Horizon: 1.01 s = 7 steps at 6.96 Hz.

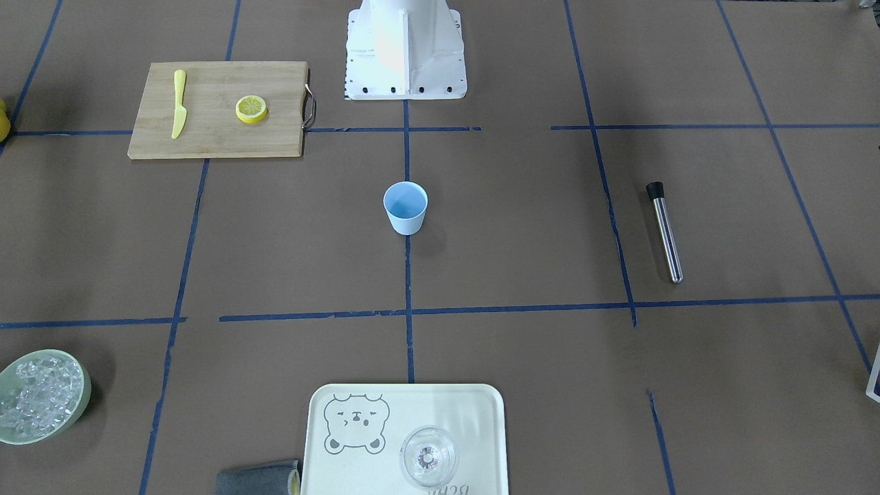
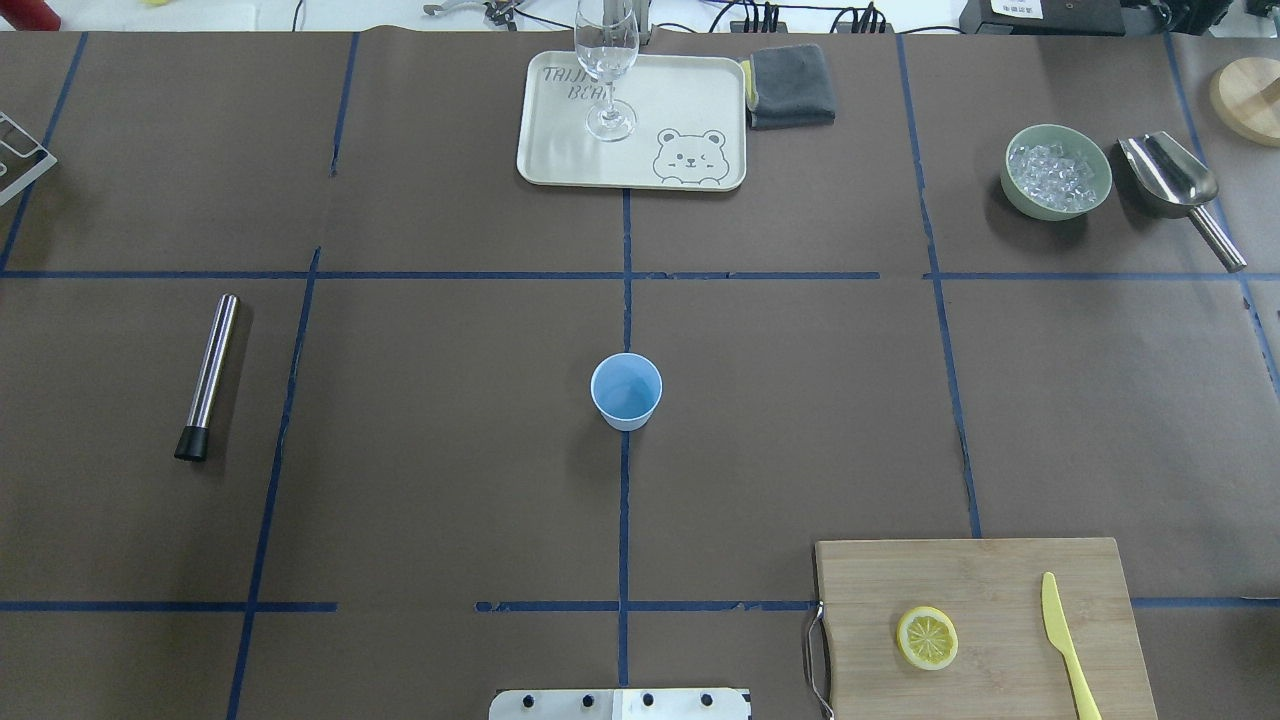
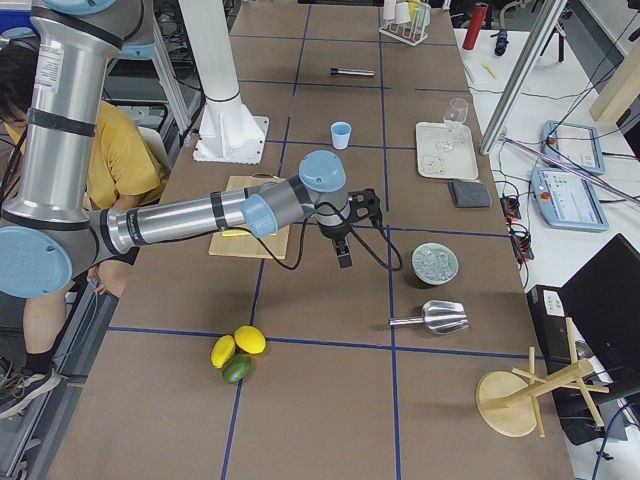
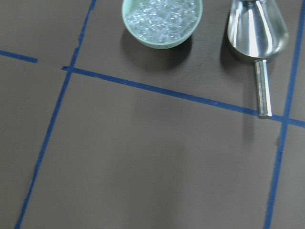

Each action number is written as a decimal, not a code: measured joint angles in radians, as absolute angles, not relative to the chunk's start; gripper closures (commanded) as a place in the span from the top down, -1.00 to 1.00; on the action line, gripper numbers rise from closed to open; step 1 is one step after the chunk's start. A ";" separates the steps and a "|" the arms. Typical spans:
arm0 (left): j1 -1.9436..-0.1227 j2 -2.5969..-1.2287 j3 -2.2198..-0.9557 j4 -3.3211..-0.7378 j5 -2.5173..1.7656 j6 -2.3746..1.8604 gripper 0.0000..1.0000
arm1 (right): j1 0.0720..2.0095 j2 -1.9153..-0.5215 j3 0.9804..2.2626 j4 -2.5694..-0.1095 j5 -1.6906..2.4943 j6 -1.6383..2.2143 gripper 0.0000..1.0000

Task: Squeeze lemon into cup
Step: 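Move the right gripper toward the lemon slice on the wooden board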

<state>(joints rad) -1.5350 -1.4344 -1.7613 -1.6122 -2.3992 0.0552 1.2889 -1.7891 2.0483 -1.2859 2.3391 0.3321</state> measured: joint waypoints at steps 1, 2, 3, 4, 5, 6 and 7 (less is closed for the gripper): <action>-1.534 -1.434 -1.762 -1.613 -2.400 0.055 1.00 | 1.171 -1.782 2.094 -1.253 2.287 0.482 1.00; -1.534 -1.434 -1.763 -1.613 -2.400 0.055 1.00 | 1.040 -1.778 2.142 -1.236 2.225 0.633 1.00; -1.534 -1.434 -1.765 -1.614 -2.400 0.055 1.00 | 0.891 -1.778 2.191 -1.230 2.127 0.787 1.00; -1.534 -1.434 -1.770 -1.614 -2.401 0.055 1.00 | 0.740 -1.778 2.228 -1.229 2.011 0.936 1.00; -1.535 -1.433 -1.776 -1.614 -2.401 0.055 1.00 | 0.597 -1.779 2.252 -1.228 1.891 1.064 1.00; -1.535 -1.431 -1.781 -1.614 -2.401 0.055 1.00 | 0.467 -1.778 2.263 -1.228 1.777 1.176 1.00; -1.535 -1.431 -1.784 -1.614 -2.401 0.055 1.00 | 0.340 -1.777 2.267 -1.228 1.659 1.280 1.00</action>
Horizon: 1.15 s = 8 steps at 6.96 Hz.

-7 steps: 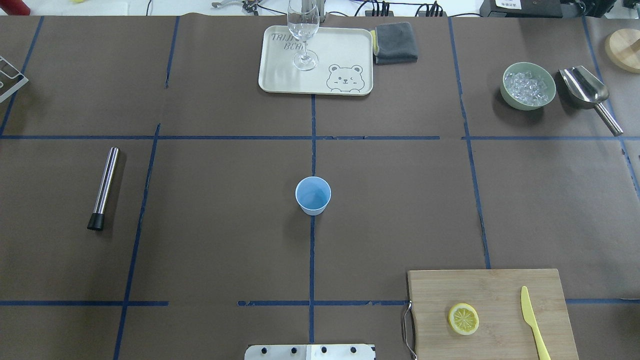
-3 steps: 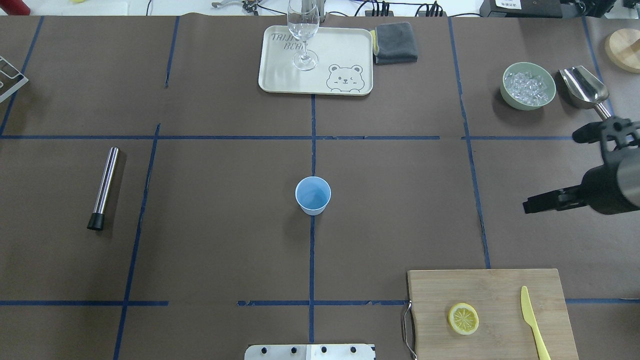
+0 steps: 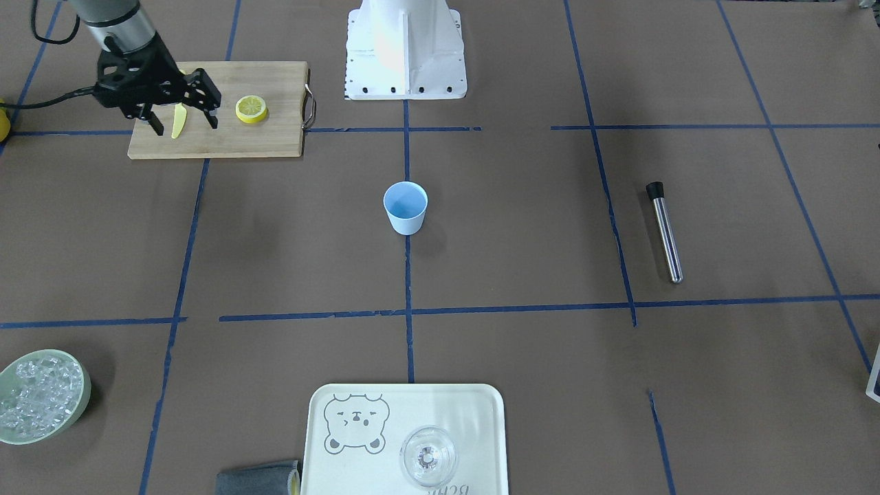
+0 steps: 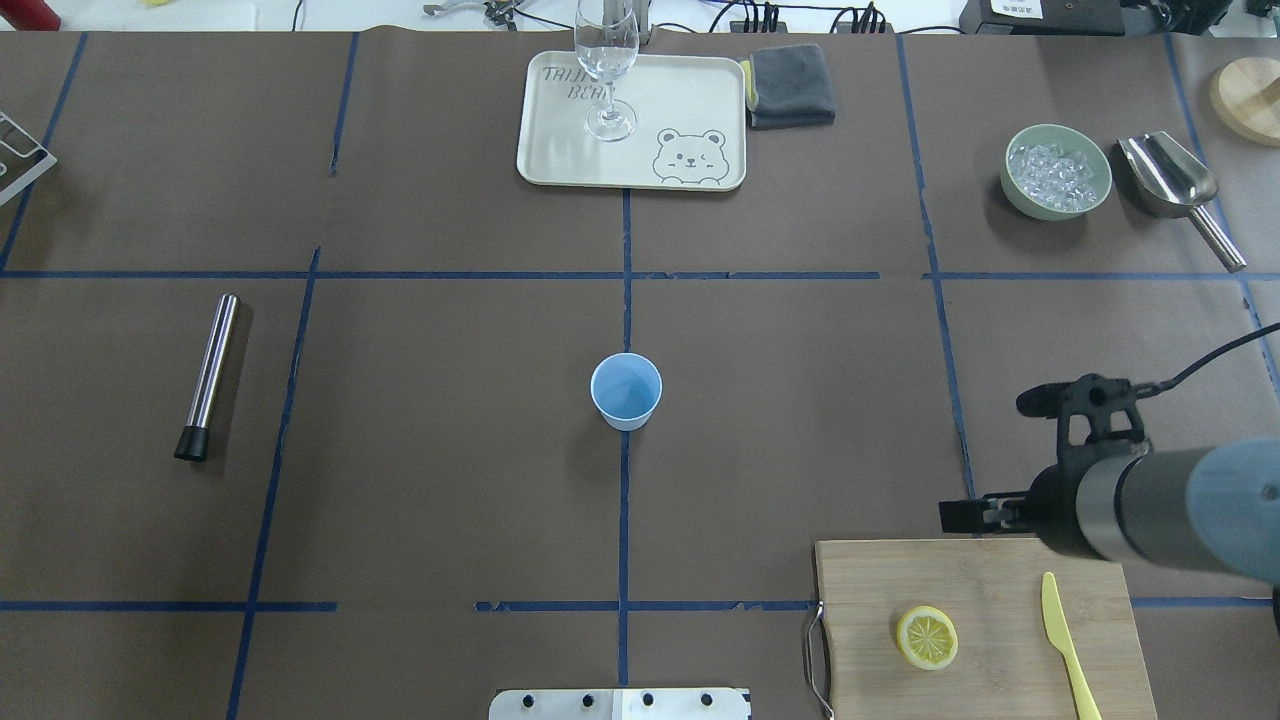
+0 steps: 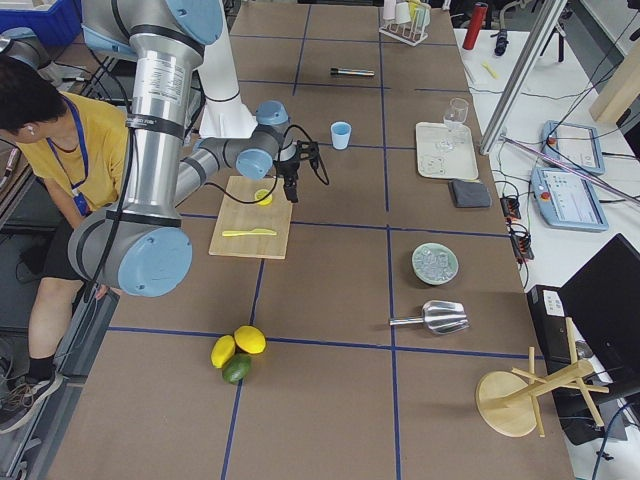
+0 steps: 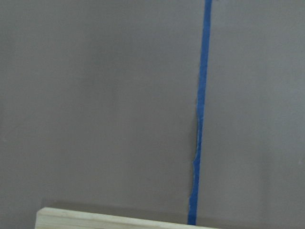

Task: Squeeze lemon into cup
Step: 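Move the right gripper toward the lemon slice on the wooden board, then lower the right gripper and close it on the yellow lemon slice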

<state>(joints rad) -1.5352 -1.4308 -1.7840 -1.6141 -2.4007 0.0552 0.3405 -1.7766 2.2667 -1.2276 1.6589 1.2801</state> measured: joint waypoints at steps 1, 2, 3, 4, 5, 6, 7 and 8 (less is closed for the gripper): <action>-1.535 -1.431 -1.787 -1.615 -2.400 0.055 1.00 | 0.222 -1.768 2.266 -1.230 1.548 1.364 1.00; -1.535 -1.430 -1.793 -1.615 -2.400 0.055 1.00 | 0.130 -1.749 2.258 -1.236 1.462 1.416 1.00; -1.535 -1.430 -1.797 -1.615 -2.400 0.055 1.00 | 0.072 -1.734 2.244 -1.242 1.412 1.445 1.00; -1.535 -1.430 -1.799 -1.615 -2.401 0.055 1.00 | 0.032 -1.727 2.230 -1.245 1.380 1.465 1.00; -1.535 -1.430 -1.800 -1.615 -2.401 0.055 1.00 | 0.008 -1.727 2.216 -1.247 1.359 1.475 1.00; -1.535 -1.430 -1.801 -1.615 -2.401 0.055 1.00 | -0.002 -1.726 2.200 -1.247 1.349 1.479 1.00; -1.536 -1.430 -1.801 -1.615 -2.401 0.055 1.00 | -0.004 -1.728 2.191 -1.246 1.344 1.480 1.00; -1.535 -1.430 -1.801 -1.615 -2.400 0.055 1.00 | -0.005 -1.731 2.186 -1.246 1.343 1.480 1.00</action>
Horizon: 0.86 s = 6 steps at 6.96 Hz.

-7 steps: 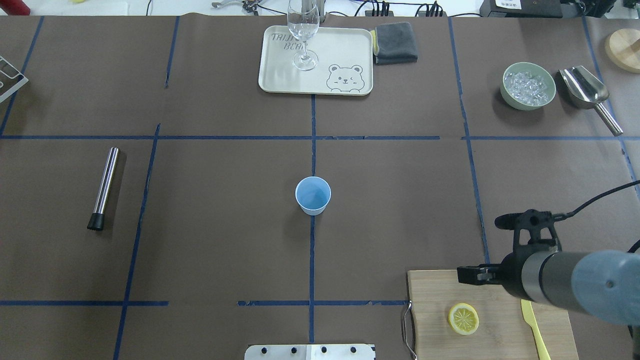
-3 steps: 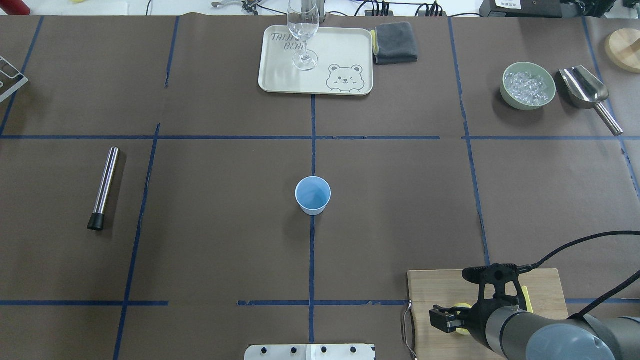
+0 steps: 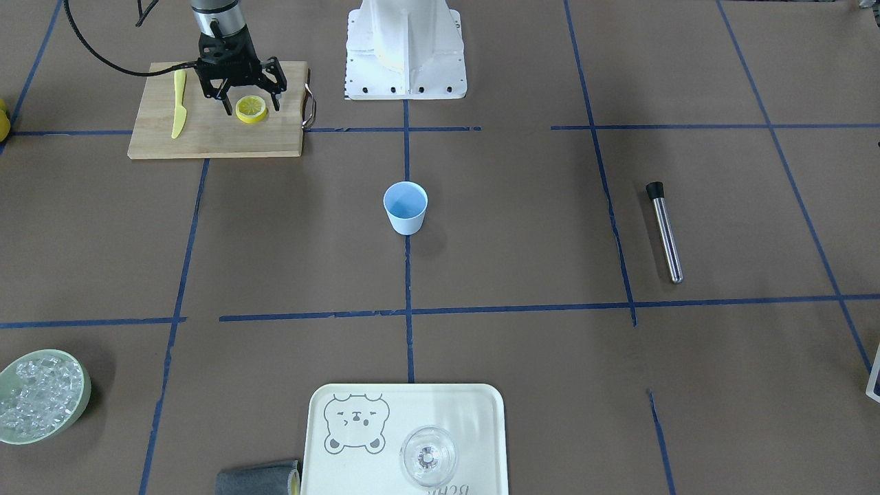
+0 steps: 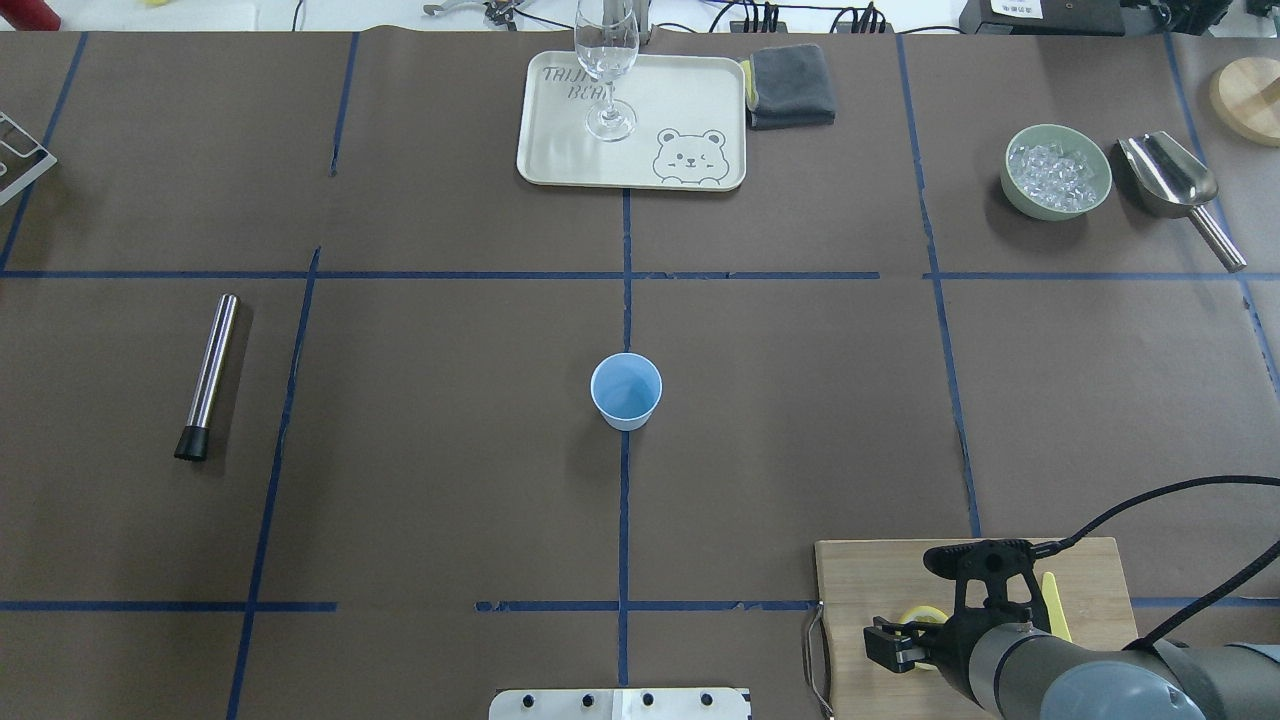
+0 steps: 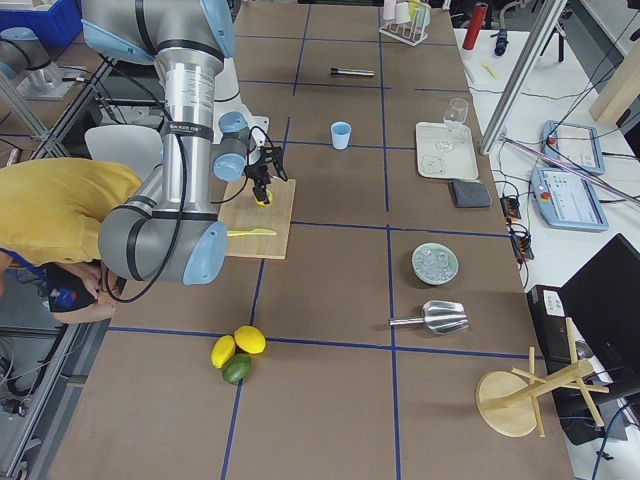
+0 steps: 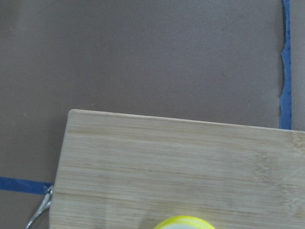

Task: Squeeze lemon into cup
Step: 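Lower the right gripper and close it on the yellow lemon slice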

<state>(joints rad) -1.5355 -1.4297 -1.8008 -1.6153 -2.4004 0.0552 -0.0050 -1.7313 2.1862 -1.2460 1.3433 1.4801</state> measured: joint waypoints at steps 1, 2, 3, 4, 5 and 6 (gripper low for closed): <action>-1.536 -1.430 -1.801 -1.615 -2.400 0.055 1.00 | -0.007 -1.733 2.184 -1.246 1.343 1.480 1.00; -1.536 -1.430 -1.801 -1.615 -2.400 0.055 1.00 | -0.008 -1.733 2.183 -1.246 1.344 1.480 1.00; -1.535 -1.430 -1.801 -1.615 -2.400 0.055 1.00 | -0.009 -1.734 2.183 -1.246 1.344 1.480 1.00; -1.535 -1.430 -1.801 -1.615 -2.400 0.055 1.00 | -0.011 -1.735 2.181 -1.247 1.345 1.479 0.99; -1.534 -1.430 -1.801 -1.615 -2.400 0.055 1.00 | -0.011 -1.736 2.178 -1.247 1.345 1.479 0.86; -1.534 -1.430 -1.801 -1.615 -2.400 0.055 1.00 | -0.012 -1.736 2.176 -1.247 1.346 1.479 0.64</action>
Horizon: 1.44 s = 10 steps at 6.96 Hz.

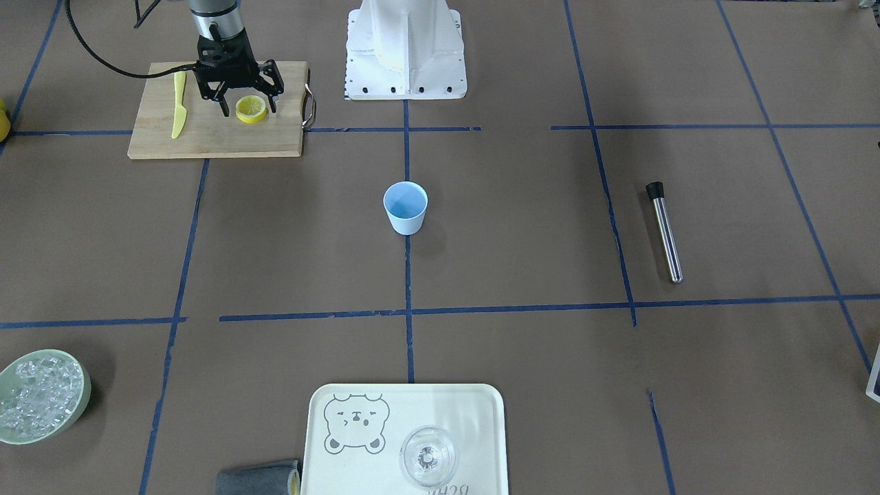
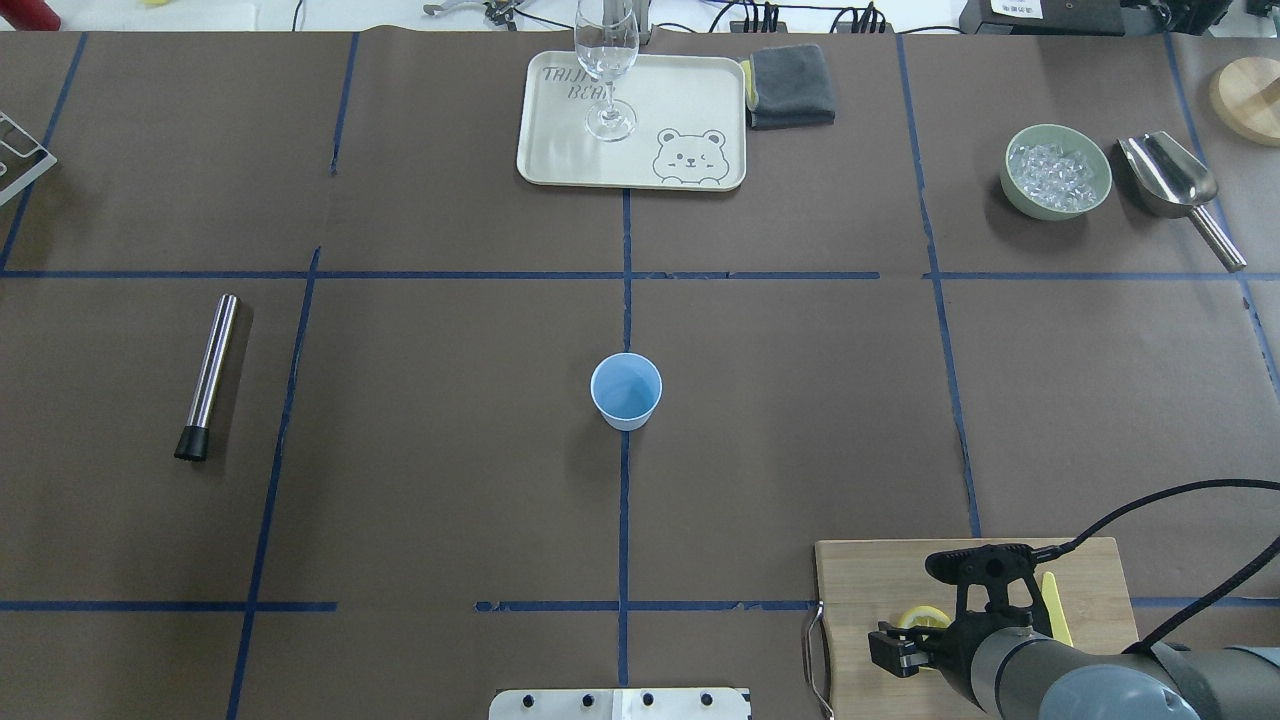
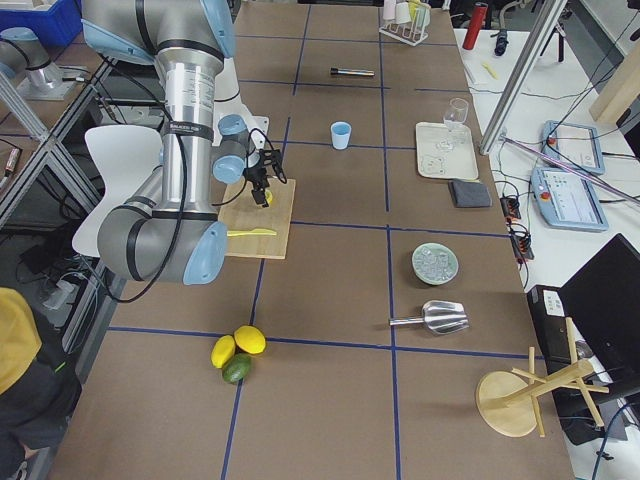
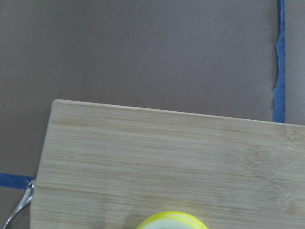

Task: Squeeze lemon into cup
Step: 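Lower the right gripper and close it on the yellow lemon slice, then lift the lemon slice with the right gripper toward the blue cup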

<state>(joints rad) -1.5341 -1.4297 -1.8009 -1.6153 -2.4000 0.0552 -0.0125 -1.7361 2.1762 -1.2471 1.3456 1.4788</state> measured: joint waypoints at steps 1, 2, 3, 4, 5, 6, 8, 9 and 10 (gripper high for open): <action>-1.534 -1.430 -1.801 -1.615 -2.400 0.055 1.00 | -0.013 -1.736 2.176 -1.247 1.347 1.479 0.43; -1.535 -1.430 -1.800 -1.615 -2.400 0.055 1.00 | -0.013 -1.736 2.175 -1.247 1.349 1.479 0.23; -1.535 -1.430 -1.800 -1.615 -2.399 0.055 1.00 | -0.013 -1.736 2.175 -1.247 1.351 1.479 -0.21; -1.535 -1.430 -1.799 -1.615 -2.399 0.055 1.00 | -0.013 -1.736 2.176 -1.247 1.353 1.479 -0.68; -1.535 -1.430 -1.799 -1.615 -2.399 0.055 1.00 | -0.012 -1.737 2.179 -1.247 1.355 1.479 -0.92; -1.536 -1.430 -1.799 -1.615 -2.399 0.055 1.00 | -0.011 -1.737 2.182 -1.247 1.356 1.479 -0.92; -1.536 -1.430 -1.798 -1.614 -2.399 0.055 1.00 | -0.007 -1.740 2.212 -1.248 1.356 1.479 -0.92; -1.536 -1.430 -1.797 -1.614 -2.399 0.055 1.00 | 0.001 -1.743 2.251 -1.264 1.358 1.479 -0.92; -1.536 -1.430 -1.796 -1.614 -2.399 0.055 1.00 | 0.023 -1.726 2.288 -1.316 1.377 1.479 -0.92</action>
<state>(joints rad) -1.5355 -1.4297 -1.7958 -1.6138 -2.3992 0.0552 0.0229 -1.7262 2.2883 -1.3157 1.3765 1.4788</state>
